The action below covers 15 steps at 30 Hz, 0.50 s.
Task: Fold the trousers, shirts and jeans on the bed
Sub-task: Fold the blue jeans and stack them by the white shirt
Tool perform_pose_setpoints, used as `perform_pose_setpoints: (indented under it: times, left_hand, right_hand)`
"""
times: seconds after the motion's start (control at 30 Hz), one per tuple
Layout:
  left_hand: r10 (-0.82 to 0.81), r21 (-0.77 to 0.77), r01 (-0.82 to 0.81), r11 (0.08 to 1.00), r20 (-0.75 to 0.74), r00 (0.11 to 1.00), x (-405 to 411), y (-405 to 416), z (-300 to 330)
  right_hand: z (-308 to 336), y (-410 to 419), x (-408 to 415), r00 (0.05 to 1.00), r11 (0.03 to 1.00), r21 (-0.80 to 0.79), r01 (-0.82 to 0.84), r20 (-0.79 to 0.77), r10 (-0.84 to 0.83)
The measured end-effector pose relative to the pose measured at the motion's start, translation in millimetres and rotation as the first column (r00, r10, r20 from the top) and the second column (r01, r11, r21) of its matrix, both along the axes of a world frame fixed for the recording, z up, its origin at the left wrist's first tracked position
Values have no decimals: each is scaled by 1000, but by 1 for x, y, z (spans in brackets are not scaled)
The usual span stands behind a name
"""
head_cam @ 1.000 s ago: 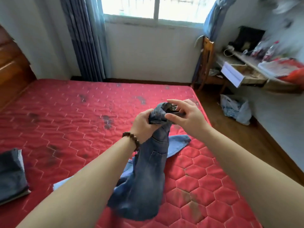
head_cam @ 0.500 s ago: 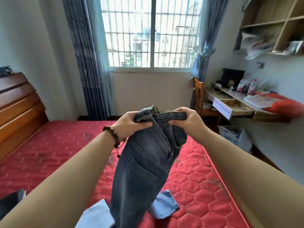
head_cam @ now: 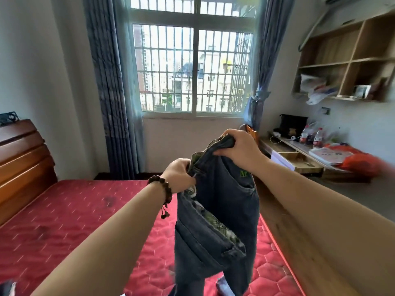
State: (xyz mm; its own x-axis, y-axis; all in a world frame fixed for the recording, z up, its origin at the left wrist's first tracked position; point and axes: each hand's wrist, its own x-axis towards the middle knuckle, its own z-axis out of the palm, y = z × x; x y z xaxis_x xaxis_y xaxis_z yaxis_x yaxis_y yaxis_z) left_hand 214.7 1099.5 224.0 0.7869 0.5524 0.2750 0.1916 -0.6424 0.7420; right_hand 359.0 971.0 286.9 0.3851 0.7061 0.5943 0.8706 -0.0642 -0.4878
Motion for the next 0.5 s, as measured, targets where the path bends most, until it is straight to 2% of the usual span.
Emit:
perform_pose_setpoints:
  times: [0.07,0.17,0.37,0.5]
  left_hand:
    - [5,56,-2,998,-63,998,1,3,-2]
    - [8,44,-5,999,-78,997,5,4,-8]
    - [-9,-193,0,981,-46,999,14,-16,-29]
    - [-54,-109,38,993,-146,988,11,-24,-51]
  right_hand:
    - [9,-6,12,999,999,27,43,7,-43]
    - [18,-11,26,997,996,56,74,-7,-74]
    - [23,-10,39,990,986,92,141,-43,-138]
    - [29,-13,49,979,966,160,202,-73,-192]
